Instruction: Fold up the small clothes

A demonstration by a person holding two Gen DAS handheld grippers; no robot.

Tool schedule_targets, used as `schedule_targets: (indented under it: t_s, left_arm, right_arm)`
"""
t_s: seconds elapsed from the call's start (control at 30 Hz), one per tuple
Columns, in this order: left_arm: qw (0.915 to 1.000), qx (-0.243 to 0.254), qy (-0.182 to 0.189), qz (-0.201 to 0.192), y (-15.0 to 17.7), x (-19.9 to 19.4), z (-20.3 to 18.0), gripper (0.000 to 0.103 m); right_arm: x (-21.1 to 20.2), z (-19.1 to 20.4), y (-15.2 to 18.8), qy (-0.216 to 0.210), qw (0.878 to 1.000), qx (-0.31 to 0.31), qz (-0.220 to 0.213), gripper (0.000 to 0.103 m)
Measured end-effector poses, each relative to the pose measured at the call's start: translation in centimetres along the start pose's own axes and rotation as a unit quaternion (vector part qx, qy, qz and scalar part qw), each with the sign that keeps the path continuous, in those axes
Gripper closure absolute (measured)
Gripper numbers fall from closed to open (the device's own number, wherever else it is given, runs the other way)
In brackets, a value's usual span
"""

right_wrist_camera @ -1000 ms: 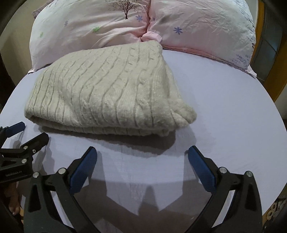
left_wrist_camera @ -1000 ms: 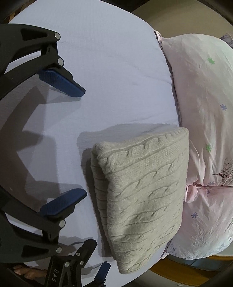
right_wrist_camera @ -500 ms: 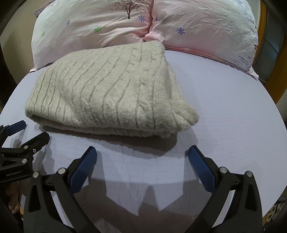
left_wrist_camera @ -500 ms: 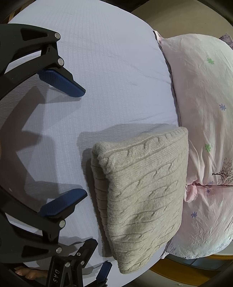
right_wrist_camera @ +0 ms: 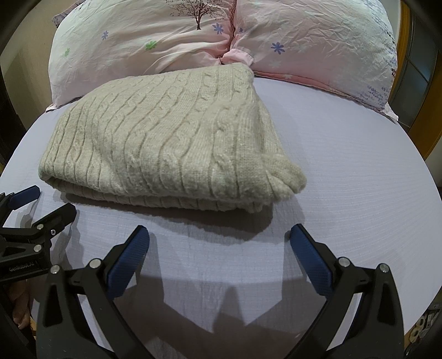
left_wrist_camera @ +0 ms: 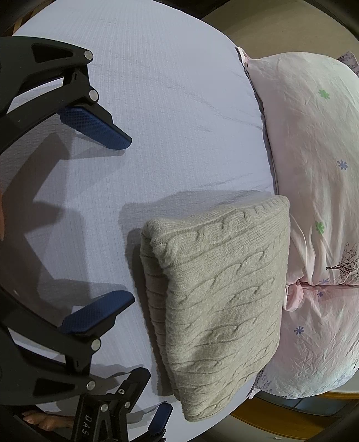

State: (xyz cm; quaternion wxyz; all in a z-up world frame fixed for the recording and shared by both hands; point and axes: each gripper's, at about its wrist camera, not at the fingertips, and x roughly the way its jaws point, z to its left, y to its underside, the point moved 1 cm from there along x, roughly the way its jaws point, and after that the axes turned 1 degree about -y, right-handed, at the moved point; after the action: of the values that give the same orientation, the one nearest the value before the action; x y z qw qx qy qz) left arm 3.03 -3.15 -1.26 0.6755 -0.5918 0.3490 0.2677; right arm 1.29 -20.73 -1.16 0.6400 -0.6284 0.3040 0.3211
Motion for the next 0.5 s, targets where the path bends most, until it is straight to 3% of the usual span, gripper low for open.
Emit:
schedule_targets:
  t_s: [0.5]
  left_arm:
    - [1.0,0.001,0.0,0.0,-0.01,-0.05,-0.01,0.001]
  right_arm:
    - [0.02,0.02,0.01,0.0,1.0,0.001,0.0,0.002]
